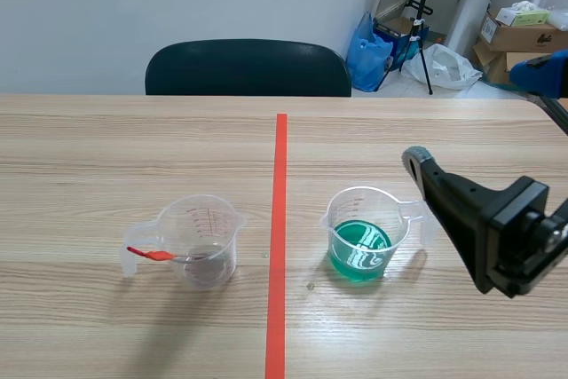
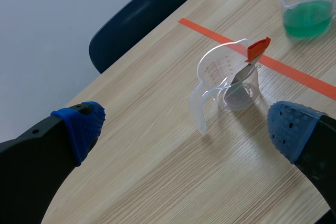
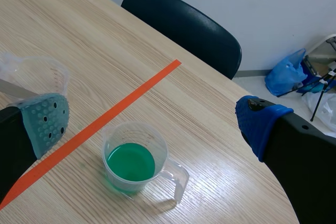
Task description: Do the redox reaction experiment
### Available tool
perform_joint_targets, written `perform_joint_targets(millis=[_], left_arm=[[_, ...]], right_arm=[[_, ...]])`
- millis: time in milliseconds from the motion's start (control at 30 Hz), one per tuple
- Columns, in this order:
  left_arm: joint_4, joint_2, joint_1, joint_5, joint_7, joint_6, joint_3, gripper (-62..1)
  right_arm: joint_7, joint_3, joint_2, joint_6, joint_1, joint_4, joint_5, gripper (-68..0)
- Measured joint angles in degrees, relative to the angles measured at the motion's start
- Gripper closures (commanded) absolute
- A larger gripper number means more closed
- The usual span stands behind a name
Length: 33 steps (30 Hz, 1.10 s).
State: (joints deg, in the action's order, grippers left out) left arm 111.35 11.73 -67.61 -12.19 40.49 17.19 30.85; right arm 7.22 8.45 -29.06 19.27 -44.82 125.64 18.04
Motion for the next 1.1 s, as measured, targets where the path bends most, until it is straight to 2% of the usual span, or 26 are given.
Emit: perform_joint_targets(millis=[1000,1100], left_arm=[[0.0,0.1,0.0,0.0,0.0,0.0,0.0,-62.3],[0.0,1.8,-0.1,0.0,0.0,0.0,-0.9,-62.3]], right_arm=[[0.0,0.0,0.0,0.0,0.0,0.0,0.0,-67.9],[0.0,0.0,0.0,0.0,0.0,0.0,0.0,-67.9]])
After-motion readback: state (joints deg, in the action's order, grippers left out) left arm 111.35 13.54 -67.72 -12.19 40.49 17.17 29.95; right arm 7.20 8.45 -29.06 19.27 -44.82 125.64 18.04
